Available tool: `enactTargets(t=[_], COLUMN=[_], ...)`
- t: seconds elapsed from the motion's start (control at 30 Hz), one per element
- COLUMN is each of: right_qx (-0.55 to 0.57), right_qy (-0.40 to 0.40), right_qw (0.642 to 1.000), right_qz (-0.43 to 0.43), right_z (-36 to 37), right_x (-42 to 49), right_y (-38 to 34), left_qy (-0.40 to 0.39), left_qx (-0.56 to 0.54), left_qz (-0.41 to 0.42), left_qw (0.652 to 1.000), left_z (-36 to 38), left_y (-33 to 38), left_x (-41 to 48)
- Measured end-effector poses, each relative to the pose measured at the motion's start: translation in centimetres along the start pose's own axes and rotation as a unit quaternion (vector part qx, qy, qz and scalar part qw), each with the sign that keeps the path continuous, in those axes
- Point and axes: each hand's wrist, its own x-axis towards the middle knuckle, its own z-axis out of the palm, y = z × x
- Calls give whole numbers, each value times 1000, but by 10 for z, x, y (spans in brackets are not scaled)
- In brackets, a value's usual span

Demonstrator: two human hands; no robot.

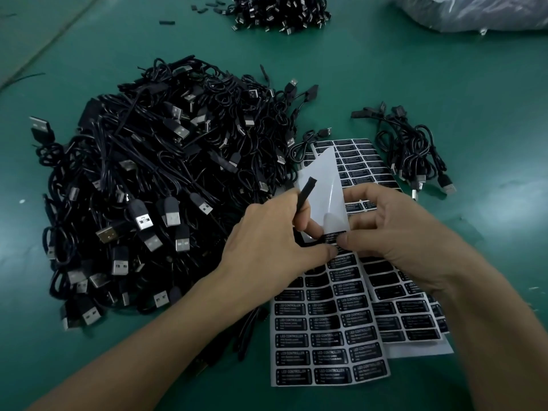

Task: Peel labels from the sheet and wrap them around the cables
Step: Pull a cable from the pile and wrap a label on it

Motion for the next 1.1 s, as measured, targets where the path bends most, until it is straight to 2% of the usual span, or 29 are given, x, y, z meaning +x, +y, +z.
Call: enactTargets(t=[0.13,0.23,0.33,0.47,0.6,0.73,0.9,0.93,1.03,1.1], right_qx=[13,75,119,17,-71,-107,-130,-91,74,100], right_qy=[5,14,65,139,171,191,282,272,162,121], right_qw=[1000,997,991,990,982,974,946,953,982,987], right_qz=[5,19,19,-23,-46,-50,-93,-95,-55,-27], right_z=[-1,1,3,4,1,-2,-3,-2,5,11], right_x=[1,3,4,5,7,7,7,5,0,-1], right_y=[1,0,-2,2,6,9,9,5,-4,-7], left_qy=[-16,-25,-37,-48,-46,-33,1,9,26,37], left_qx=[-24,-56,-80,-90,-116,-200,-257,-270,-313,-334], left_qz=[5,-1,-6,-4,-4,-17,-38,-44,-61,-64], left_qw=[1000,998,996,995,992,979,966,962,948,940], left_z=[-1,-3,-4,-6,-8,-10,-13,-14,-16,-17], left_y=[-3,-3,-3,-1,1,1,2,1,4,6], left_x=[2,5,6,7,7,9,11,12,12,13])
